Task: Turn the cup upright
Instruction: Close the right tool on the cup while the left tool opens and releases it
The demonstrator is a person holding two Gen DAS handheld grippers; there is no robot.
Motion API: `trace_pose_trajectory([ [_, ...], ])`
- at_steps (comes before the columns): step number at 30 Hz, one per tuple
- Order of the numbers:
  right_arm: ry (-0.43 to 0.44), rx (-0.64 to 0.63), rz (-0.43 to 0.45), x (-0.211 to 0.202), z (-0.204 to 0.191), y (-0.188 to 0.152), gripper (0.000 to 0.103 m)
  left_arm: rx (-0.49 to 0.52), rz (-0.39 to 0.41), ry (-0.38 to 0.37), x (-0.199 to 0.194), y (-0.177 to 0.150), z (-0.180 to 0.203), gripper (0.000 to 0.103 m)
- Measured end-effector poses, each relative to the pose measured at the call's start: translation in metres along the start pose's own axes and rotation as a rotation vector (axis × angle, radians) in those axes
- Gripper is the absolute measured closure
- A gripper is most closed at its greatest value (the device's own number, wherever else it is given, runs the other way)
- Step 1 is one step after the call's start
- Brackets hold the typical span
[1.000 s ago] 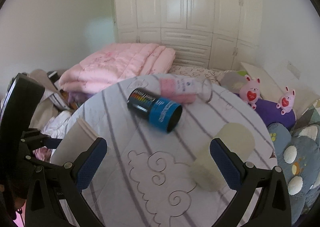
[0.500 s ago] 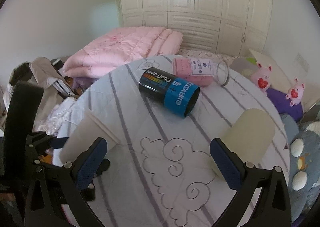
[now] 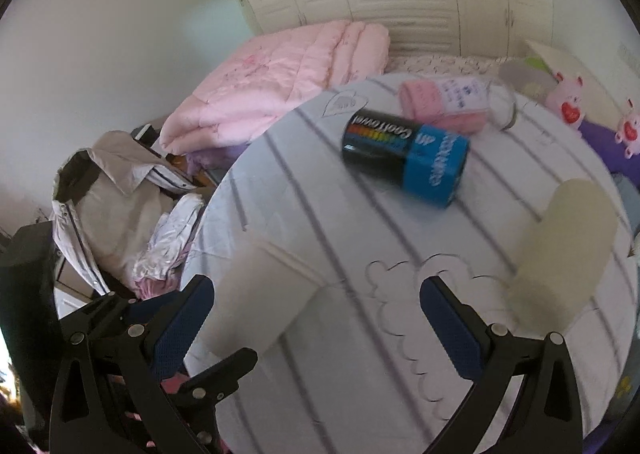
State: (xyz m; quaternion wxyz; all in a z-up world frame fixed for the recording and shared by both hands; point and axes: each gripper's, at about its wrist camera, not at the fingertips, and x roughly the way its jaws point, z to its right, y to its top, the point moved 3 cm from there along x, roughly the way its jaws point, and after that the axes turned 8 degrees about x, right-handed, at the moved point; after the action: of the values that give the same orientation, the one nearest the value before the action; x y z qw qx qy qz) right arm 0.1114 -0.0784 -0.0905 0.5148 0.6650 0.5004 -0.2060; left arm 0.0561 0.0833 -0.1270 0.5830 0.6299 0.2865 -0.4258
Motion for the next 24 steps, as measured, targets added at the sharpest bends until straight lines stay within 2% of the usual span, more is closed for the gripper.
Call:
trace_pose_trajectory([
  [9,0.107,0.166,-0.146,0.039,-0.008,-0.002,0.0,0.001,-0.008,-0.029,0.001,-0.006,-0.016,0.015],
  [19,0.196,0.275,-0.237,0.072,-0.007,-0.002,0.001,0.062,-0.016,-0.083,0.011,0.002,-0.01,0.015],
  [21,0.216,0.28,-0.25,0.077,-0.007,-0.002,0.01,0.066,-0.017,-0.086,0.013,0.003,-0.009,0.015],
  [22,0.22,0.281,-0.249,0.079,-0.007,-0.002,0.026,0.069,-0.018,-0.087,0.014,0.004,-0.009,0.015],
  [23,0.22,0.275,-0.248,0.08,-0.006,-0.003,0.033,0.069,-0.02,-0.089,0.016,0.004,-0.009,0.015],
  [24,0.225,0.27,-0.244,0.081,-0.006,-0.003,0.033,0.065,-0.024,-0.097,0.018,0.005,-0.009,0.015],
])
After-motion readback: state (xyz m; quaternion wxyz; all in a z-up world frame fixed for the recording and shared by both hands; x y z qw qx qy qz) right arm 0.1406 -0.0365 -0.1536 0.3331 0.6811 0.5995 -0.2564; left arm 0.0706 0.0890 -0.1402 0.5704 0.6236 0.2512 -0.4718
